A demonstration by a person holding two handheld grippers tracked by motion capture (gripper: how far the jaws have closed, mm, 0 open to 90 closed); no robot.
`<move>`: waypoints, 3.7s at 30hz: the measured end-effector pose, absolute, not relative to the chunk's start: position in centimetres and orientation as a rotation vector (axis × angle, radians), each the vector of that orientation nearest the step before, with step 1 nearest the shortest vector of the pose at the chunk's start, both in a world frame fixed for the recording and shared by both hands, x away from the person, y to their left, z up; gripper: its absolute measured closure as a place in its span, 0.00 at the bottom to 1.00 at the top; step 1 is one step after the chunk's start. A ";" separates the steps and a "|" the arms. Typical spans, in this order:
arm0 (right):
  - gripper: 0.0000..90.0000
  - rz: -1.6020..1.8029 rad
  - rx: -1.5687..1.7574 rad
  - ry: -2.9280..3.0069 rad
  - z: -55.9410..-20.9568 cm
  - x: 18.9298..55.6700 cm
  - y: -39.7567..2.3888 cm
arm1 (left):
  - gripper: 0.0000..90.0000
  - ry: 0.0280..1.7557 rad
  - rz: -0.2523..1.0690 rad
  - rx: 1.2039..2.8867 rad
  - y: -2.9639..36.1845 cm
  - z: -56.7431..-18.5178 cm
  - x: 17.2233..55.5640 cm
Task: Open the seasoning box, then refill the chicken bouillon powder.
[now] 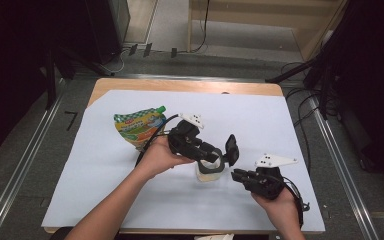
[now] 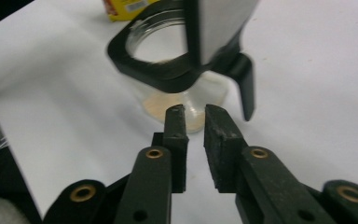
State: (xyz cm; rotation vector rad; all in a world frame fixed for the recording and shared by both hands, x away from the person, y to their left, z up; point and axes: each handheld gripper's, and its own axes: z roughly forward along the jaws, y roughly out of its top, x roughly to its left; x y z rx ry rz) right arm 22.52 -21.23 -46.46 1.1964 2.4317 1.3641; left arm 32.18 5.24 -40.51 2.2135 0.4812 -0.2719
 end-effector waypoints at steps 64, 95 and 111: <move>0.58 1.413 0.892 2.688 -45.7 23.6 -6.8 | 0.51 0.717 -0.131 2.133 20.2 -39.5 30.5; 0.55 1.430 0.852 2.692 -46.3 22.9 -6.9 | 0.52 0.879 -0.044 2.118 26.7 -39.1 30.0; 0.55 1.412 0.820 2.731 -46.9 22.8 -6.0 | 0.52 0.978 0.044 2.070 30.4 -39.7 29.7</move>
